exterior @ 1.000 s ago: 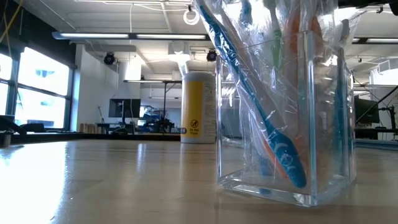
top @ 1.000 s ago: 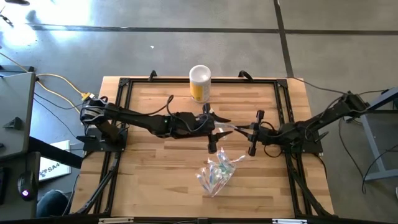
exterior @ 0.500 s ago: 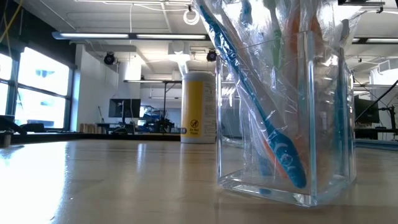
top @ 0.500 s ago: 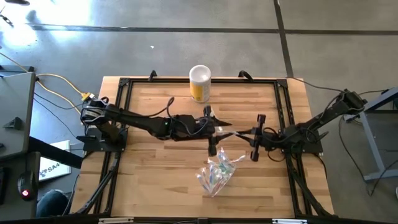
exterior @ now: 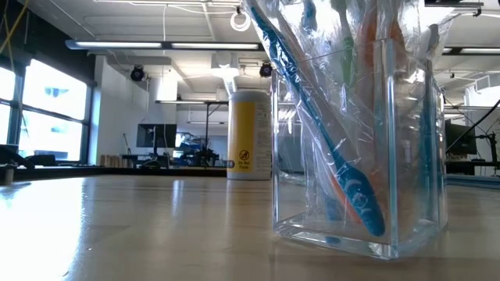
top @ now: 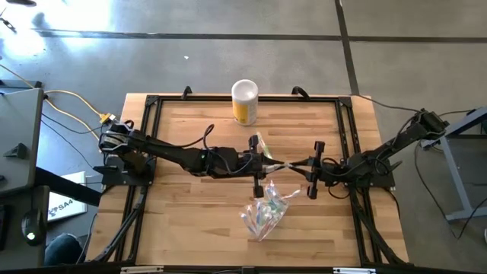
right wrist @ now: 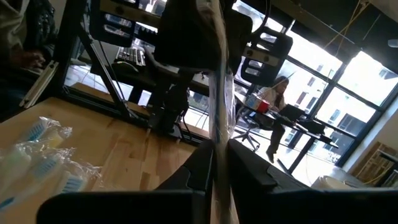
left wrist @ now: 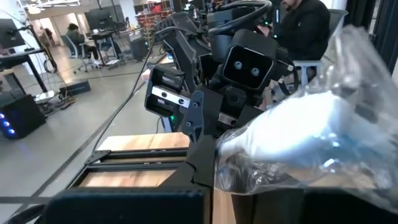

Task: Pick & Place toothbrushing station
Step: Put the blue toothbrush in the transparent organizer

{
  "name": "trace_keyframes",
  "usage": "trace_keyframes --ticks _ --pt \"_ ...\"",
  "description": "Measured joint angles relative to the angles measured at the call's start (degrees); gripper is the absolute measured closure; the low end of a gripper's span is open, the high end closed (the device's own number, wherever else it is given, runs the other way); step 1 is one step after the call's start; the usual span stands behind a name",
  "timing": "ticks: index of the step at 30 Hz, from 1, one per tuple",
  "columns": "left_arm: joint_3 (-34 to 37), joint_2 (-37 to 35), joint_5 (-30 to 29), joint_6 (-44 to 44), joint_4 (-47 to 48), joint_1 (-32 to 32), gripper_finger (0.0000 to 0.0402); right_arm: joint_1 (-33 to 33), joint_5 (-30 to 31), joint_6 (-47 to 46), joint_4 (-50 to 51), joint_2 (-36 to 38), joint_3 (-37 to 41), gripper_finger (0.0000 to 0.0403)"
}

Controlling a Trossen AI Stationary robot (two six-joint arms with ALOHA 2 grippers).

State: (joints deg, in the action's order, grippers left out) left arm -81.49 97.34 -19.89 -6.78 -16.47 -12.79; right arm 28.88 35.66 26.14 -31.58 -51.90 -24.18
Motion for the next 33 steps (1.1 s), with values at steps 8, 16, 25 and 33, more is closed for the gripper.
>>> trace_keyframes --ticks 8,16,25,33 --pt "-0.04 -0.15 -12.64 -1.97 -1.31 -4.42 0.039 1.15 7.03 -2.33 0.13 1.24 0.13 0.0321" --pt "-1.05 -0.2 -21.16 -3.49 -2.81 -10.83 0.039 6.28 19.17 -1.98 -0.26 5.05 0.13 0.016" --pt "-15.1 1.29 -30.09 10.47 15.24 -22.53 0.039 12.21 27.49 -1.86 -0.22 6.38 0.13 0.0063" --pt "-33.94 8.77 -33.19 38.73 41.52 -28.69 0.039 16.26 28.93 -1.36 -0.23 6.38 0.13 0.0069"
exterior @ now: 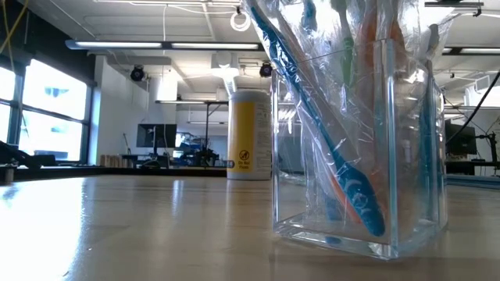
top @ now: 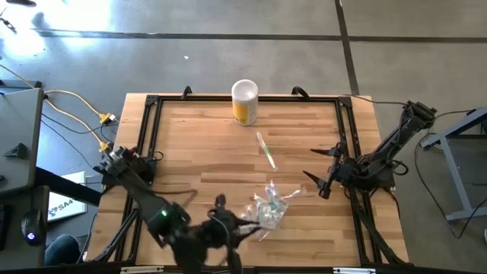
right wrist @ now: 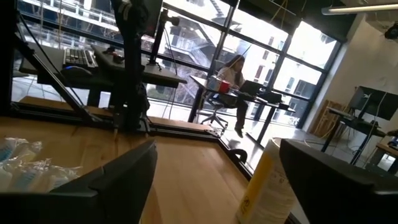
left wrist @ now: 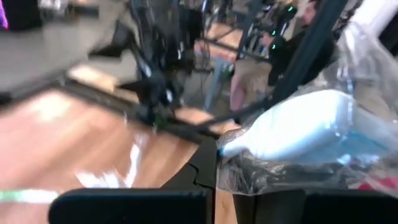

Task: Pick & Place toothbrushing station
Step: Put the blue toothbrush in the transparent organizer

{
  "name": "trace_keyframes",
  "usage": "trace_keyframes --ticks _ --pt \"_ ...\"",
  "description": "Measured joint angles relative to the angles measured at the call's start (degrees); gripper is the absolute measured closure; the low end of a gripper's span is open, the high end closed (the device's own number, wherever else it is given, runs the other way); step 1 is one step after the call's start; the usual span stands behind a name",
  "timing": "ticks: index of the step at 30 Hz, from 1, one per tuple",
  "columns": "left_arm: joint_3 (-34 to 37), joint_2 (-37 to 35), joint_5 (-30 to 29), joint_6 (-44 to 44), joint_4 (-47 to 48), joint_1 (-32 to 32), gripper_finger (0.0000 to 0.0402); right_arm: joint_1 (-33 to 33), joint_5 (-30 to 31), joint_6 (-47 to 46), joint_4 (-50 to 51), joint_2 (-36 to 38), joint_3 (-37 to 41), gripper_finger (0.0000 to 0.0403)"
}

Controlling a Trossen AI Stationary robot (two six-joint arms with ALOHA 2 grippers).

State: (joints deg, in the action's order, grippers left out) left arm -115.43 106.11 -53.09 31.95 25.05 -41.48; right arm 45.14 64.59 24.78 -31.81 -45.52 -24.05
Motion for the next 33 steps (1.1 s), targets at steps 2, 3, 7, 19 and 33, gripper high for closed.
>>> trace_keyframes --ticks 2,3,7,19,33 --pt "-2.61 2.8 0.83 5.74 3.3 -0.23 0.039 0.92 0.92 0.13 0.07 0.0 0.0 0.0072" --pt "-3.48 4.1 1.66 7.92 4.35 -0.22 0.039 1.42 1.38 0.13 0.08 0.0 0.0 0.0074" --pt "-5.1 8.38 4.48 14.43 4.74 0.58 0.039 3.4 2.2 0.14 0.08 0.0 0.0 0.0077" --pt "-5.1 11.1 7.61 36.23 17.42 0.21 0.039 7.98 2.9 -1.65 0.11 0.0 0.0 0.0078" --pt "-4.56 13.33 10.37 40.44 19.61 3.37 0.039 11.82 3.51 -3.99 1.33 -0.02 0.0 0.0078"
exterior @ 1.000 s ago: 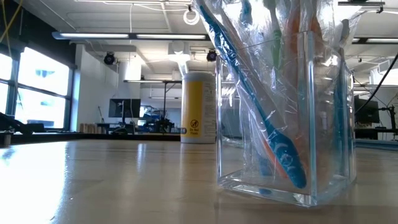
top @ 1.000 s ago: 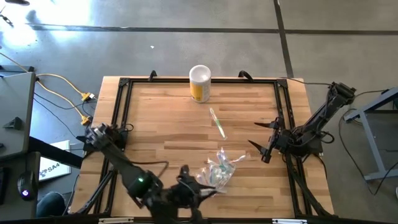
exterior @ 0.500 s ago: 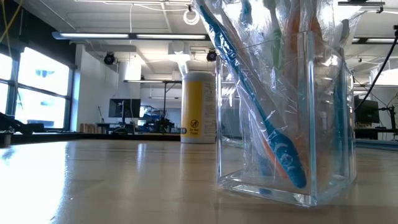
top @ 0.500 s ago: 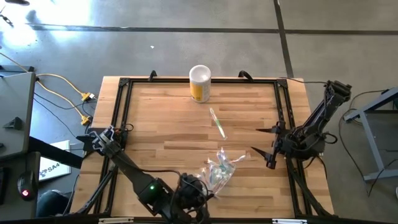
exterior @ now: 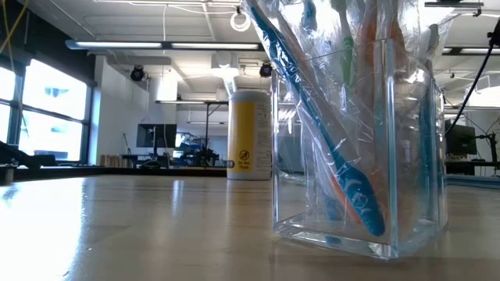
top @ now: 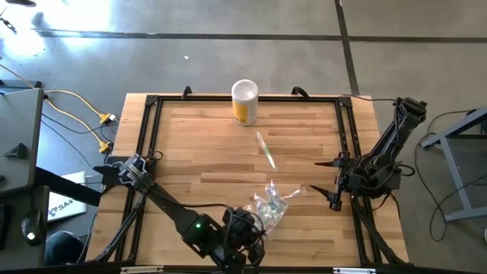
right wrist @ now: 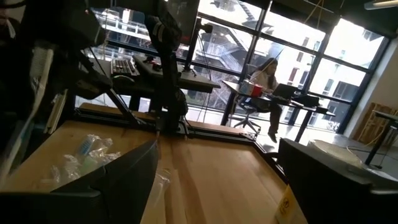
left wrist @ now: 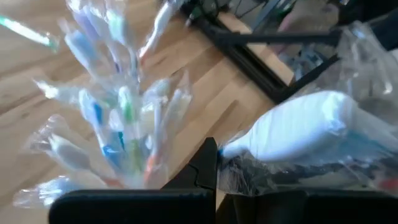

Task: Pick & Place toothbrushing station
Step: Put the blue toothbrush in the transparent organizer

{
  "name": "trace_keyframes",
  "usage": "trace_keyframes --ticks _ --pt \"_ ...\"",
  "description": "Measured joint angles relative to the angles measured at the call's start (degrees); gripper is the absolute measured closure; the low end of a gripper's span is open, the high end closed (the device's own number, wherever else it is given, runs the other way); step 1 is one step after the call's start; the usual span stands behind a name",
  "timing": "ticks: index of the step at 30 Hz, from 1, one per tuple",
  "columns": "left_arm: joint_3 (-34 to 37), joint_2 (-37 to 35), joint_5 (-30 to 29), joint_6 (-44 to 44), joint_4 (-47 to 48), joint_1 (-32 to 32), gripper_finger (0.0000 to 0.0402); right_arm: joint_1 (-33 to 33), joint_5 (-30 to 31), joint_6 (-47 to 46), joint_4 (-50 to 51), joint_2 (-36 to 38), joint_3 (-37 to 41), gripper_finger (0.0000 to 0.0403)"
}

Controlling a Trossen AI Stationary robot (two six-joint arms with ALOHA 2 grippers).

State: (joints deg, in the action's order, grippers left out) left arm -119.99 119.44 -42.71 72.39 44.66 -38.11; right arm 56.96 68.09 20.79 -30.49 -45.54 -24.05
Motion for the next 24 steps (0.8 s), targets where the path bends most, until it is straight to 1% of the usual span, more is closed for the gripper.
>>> trace_keyframes --ticks 3,8,14,17,24 --pt "0.27 0.76 2.27 0.09 1.37 0.58 0.039 0.49 0.86 -0.03 0.0 0.0 0.0 0.0078" --pt "0.22 2.2 4.79 0.05 0.86 1.89 0.039 0.49 1.01 -0.25 0.05 0.0 0.0 0.0078" --pt "0.21 4.26 5.0 -0.1 0.06 2.52 0.039 0.49 1.02 -0.33 0.07 0.0 0.0 0.0078" --pt "0.22 4.64 5.14 -0.1 0.82 2.45 0.039 0.49 0.84 -1.63 0.14 0.0 0.0 0.0078" --pt "0.22 5.56 6.08 1.13 -0.76 2.64 0.039 0.49 0.81 -1.72 0.29 -0.68 0.0 0.0078"
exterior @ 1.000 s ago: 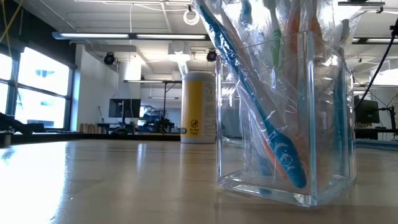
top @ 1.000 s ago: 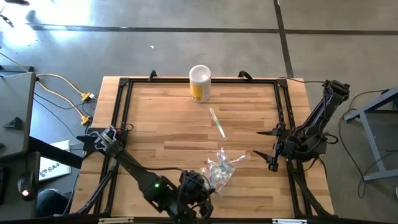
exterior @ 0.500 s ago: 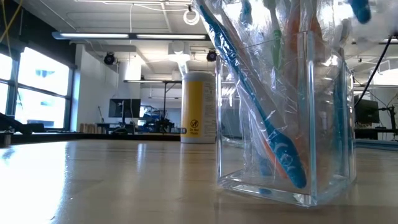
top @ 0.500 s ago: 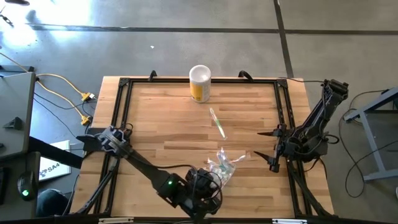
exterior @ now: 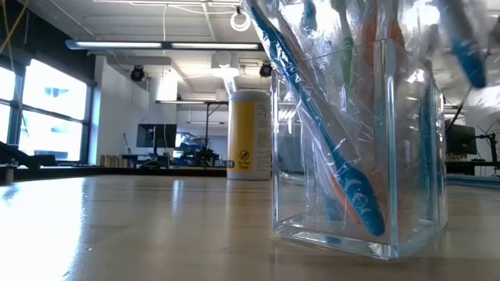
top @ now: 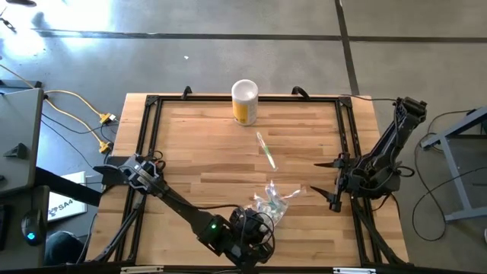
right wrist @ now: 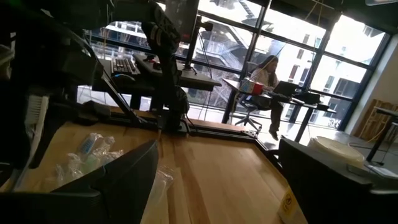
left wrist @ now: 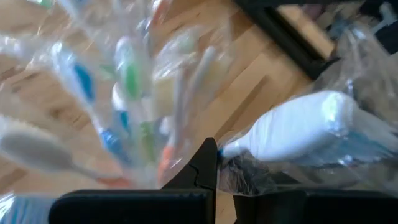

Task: Pick & Place toothbrushing station
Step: Put the blue toothbrush in the transparent organizer

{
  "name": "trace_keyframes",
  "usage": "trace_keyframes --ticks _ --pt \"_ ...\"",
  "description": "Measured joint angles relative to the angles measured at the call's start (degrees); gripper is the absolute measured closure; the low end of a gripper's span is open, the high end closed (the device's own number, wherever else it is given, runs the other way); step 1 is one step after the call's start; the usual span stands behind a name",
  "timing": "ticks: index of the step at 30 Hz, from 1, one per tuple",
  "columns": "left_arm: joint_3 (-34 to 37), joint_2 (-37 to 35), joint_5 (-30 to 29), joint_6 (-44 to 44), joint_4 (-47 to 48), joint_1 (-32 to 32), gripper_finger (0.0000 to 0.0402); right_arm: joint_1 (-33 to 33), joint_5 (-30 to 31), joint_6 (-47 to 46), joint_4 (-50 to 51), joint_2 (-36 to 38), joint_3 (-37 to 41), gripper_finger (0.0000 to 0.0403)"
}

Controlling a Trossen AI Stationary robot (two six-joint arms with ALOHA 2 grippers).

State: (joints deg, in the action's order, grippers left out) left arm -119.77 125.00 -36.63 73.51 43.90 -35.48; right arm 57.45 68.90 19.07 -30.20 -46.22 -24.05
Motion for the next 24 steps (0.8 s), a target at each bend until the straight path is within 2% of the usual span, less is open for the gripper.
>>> trace_keyframes --ticks 3,6,10,13,18,24 --pt "-1.28 -0.02 -1.37 -1.75 -0.61 -0.16 0.039 -0.05 0.01 0.04 0.0 -0.49 0.0 0.0078" --pt "-5.51 -0.07 -1.3 -4.31 1.39 -0.31 0.039 -0.04 0.08 0.09 0.02 -0.9 0.0 0.0078" --pt "-10.04 -0.29 -1.76 -3.79 10.16 -0.6 0.039 -0.04 0.16 0.15 0.02 -0.96 0.0 0.0078" --pt "-12.24 -0.23 -1.78 -0.12 17.09 -1.05 0.0391 -0.04 0.2 0.17 0.12 -0.96 0.0 0.0078" --pt "-12.48 0.05 -2.15 1.79 19.14 -1.86 0.039 -0.04 0.19 0.22 1.3 -0.96 0.0 0.0078" --pt "-11.99 2.43 0.67 4.36 19.64 -0.9 0.0391 -0.04 0.31 0.11 1.78 -0.98 0.0 0.0078"
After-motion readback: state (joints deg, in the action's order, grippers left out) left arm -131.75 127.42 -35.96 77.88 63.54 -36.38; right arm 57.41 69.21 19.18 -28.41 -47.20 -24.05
